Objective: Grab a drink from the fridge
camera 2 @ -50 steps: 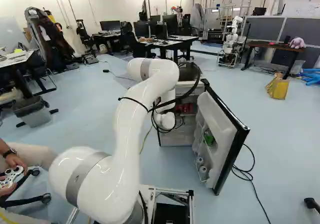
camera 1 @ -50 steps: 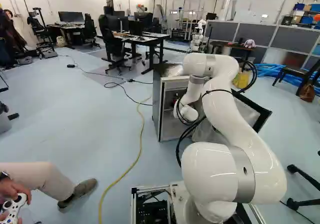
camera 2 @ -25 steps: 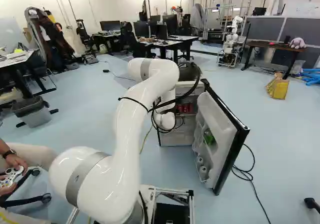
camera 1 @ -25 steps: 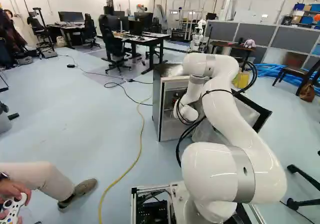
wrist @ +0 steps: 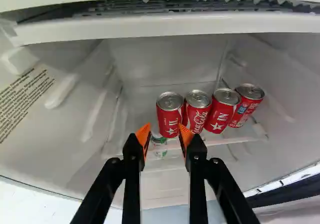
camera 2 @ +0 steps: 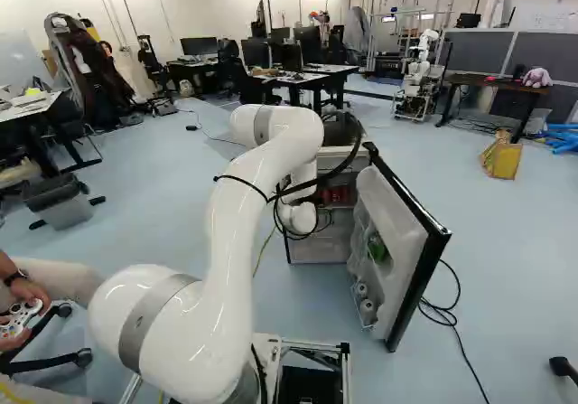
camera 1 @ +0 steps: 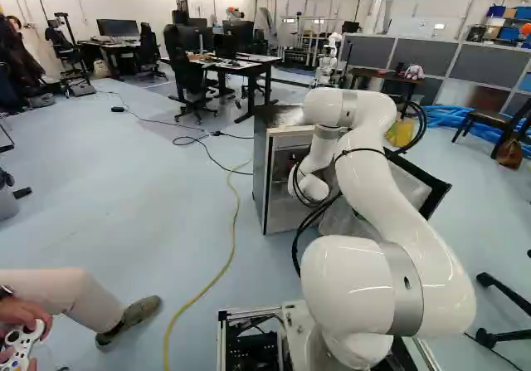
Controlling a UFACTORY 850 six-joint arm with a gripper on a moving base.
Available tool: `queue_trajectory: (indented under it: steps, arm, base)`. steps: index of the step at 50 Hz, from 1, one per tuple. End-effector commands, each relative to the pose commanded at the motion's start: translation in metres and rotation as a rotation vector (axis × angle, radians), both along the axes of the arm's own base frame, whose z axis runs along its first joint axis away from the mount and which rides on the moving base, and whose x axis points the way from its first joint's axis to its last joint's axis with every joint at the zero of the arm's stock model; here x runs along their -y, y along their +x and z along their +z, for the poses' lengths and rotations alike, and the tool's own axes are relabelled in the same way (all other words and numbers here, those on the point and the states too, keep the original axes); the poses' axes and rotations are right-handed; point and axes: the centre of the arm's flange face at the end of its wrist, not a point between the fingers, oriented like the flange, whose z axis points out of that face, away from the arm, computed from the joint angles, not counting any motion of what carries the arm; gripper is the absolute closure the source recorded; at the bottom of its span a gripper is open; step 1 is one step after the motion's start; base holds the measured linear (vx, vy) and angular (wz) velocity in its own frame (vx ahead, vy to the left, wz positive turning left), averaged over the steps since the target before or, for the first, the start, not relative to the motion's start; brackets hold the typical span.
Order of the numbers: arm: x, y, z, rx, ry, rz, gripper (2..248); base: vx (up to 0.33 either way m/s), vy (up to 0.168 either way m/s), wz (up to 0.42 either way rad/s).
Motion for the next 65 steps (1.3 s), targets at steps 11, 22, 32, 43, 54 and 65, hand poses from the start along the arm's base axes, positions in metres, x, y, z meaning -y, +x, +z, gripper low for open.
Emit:
queue_trajectory:
  steps: [11, 22, 32, 43, 54, 65]
  arm:
    - [0.0, 0.0, 0.0, 0.0, 0.0, 0.0, 124]
    - [0.0, 0.0, 0.0, 0.0, 0.0, 0.0, 114]
    - [0.0, 0.0, 0.0, 0.0, 0.0, 0.0, 114]
    - [0.0, 0.0, 0.0, 0.0, 0.0, 0.0, 114]
    - [0.0, 0.0, 0.0, 0.0, 0.0, 0.0, 101]
    - [0.0, 0.0, 0.0, 0.0, 0.0, 0.0, 102]
  base:
    - [0.0, 0.0, 0.0]
    - [0.0, 0.0, 0.0]
    - [0.0, 0.0, 0.0]
    - [0.0, 0.0, 0.0]
    - [0.0, 0.0, 0.0]
    - [0.0, 0.0, 0.0]
